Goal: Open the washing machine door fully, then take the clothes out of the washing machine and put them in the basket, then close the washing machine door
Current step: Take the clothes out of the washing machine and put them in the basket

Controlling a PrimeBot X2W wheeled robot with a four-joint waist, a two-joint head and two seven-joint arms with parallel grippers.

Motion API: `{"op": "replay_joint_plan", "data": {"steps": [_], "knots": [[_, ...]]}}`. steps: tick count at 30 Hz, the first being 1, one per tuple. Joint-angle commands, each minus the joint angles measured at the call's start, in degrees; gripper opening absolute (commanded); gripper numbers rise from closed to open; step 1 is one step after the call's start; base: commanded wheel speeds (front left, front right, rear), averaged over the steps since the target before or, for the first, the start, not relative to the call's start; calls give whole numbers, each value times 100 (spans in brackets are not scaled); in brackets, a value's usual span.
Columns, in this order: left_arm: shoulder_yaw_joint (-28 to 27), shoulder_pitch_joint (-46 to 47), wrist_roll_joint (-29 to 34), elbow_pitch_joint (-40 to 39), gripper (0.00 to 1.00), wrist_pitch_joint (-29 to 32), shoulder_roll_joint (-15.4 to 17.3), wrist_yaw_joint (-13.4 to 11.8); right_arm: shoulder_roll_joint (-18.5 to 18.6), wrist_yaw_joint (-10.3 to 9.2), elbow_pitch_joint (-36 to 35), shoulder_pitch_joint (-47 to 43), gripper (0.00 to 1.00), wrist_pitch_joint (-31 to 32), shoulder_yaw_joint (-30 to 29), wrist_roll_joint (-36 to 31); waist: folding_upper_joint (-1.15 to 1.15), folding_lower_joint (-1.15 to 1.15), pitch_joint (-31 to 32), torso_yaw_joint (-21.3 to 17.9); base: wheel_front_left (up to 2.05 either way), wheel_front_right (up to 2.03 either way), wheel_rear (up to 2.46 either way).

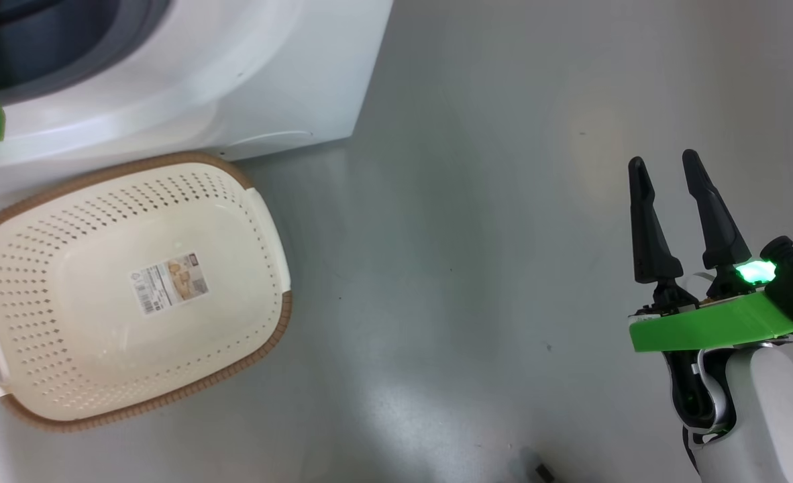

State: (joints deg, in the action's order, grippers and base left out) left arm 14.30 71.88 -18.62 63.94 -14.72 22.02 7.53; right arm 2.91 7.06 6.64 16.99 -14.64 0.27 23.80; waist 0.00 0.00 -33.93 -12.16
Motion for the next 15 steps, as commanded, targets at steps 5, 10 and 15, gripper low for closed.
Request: {"op": "replay_joint_plan", "data": {"steps": [5, 10, 15], "knots": [[161, 364, -214, 222, 100, 99, 369, -5, -2, 43, -198, 20, 100, -36, 145, 58, 0, 0, -242, -165, 0, 0, 0], [439, 552, -420, 392, 100, 274, 532, -5, -2, 43, -254, 40, 100, -36, 184, 110, 0, 0, -336, -231, 0, 0, 0], [813, 604, -656, 380, 100, 450, 676, -5, -3, 43, -287, 46, 100, -36, 219, 136, 0, 0, -356, -267, 0, 0, 0]]}}
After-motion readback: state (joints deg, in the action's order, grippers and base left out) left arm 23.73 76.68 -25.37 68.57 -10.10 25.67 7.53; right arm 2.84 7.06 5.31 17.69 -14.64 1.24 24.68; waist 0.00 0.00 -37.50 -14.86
